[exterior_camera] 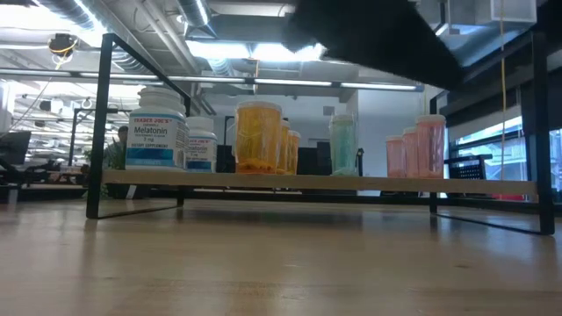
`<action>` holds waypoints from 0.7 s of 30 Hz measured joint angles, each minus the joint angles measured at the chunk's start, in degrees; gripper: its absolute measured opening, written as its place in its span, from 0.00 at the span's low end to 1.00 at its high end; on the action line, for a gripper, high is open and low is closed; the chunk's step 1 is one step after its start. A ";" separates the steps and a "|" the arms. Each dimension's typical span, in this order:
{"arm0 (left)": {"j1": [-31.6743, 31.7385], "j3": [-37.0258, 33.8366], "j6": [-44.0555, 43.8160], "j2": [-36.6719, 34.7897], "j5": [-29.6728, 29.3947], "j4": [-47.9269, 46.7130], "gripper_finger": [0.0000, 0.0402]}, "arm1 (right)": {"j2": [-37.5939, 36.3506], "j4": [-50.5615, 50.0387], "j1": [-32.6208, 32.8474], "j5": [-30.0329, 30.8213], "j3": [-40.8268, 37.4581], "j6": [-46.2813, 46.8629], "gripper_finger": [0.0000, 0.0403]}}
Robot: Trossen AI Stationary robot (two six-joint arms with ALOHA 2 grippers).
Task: Pick and place medicine bottles onto shelf by color
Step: Put the light blue pill bottle on the shelf aligned with the other light blue pill bottle
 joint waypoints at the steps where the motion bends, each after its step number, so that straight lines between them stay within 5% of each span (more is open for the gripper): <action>1: 0.50 -1.11 1.70 0.00 1.01 3.57 0.83 | -0.07 0.00 0.37 0.02 0.00 0.34 0.51; 7: 3.04 -6.30 7.24 0.00 7.60 16.77 0.82 | -0.09 0.01 1.83 0.02 0.00 1.71 0.51; 21: 3.71 -8.31 11.73 2.90 8.34 25.96 0.82 | -0.09 -0.02 2.07 1.53 0.00 1.64 0.51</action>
